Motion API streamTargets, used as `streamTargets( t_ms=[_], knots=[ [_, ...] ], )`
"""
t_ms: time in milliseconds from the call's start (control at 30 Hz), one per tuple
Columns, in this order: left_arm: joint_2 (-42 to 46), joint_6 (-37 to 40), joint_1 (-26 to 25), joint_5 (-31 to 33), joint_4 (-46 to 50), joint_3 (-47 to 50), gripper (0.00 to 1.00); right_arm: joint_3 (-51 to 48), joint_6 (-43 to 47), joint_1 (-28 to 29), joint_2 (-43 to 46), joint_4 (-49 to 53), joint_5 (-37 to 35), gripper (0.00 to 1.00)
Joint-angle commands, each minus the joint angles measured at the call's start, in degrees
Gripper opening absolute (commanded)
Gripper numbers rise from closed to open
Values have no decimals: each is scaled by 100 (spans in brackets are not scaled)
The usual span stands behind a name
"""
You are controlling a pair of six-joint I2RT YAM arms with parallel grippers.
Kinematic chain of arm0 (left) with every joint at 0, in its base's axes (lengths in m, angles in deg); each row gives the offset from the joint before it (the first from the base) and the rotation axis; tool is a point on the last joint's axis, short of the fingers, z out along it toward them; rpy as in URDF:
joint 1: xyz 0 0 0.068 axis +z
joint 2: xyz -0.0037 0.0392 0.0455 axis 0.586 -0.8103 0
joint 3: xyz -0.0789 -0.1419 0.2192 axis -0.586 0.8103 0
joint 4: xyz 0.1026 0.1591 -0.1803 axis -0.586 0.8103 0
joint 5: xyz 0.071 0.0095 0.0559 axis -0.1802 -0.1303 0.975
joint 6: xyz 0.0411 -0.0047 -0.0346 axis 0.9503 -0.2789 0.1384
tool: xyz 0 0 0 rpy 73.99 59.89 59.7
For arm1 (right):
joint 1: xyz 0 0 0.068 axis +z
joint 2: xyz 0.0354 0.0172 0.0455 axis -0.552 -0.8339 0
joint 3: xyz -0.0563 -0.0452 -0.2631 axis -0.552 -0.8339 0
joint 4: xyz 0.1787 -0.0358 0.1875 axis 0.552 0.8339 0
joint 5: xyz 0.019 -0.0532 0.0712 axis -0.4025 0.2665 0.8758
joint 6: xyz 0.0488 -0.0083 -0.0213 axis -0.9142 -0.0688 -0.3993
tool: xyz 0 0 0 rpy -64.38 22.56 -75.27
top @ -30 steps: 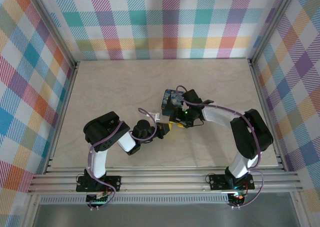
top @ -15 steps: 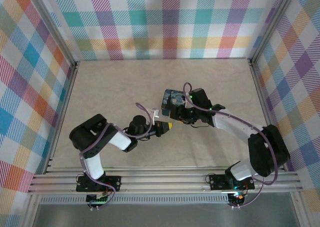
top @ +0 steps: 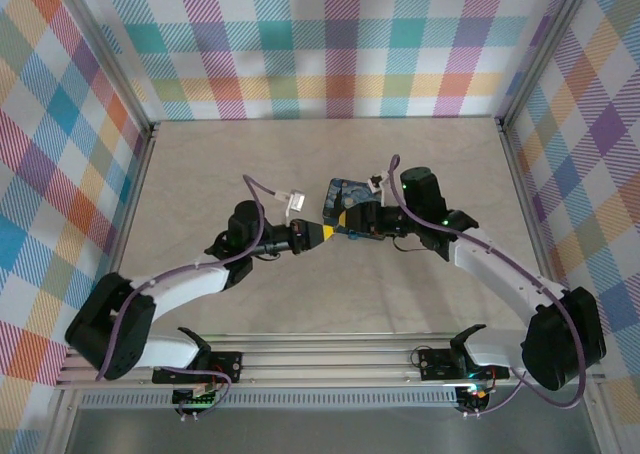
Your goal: Unlock a padlock with a key
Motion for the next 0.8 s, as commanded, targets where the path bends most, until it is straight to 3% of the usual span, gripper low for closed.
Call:
streamTargets(
  t_ms=[0, 233, 400, 767],
  knots=[
    [455, 261, 83, -346, 807, -198, 0, 194, 120, -14, 56, -57, 505, 44],
    [775, 32, 110, -465, 815, -191, 0, 138, -231, -14, -4, -781, 1165, 40],
    [841, -100, 111, -478, 691, -177, 0, 108, -283, -13, -22, -850, 1333, 33],
    [859, -299, 112, -486, 443, -164, 0, 50, -381, 113, -241, -1017, 1624, 30]
  ],
)
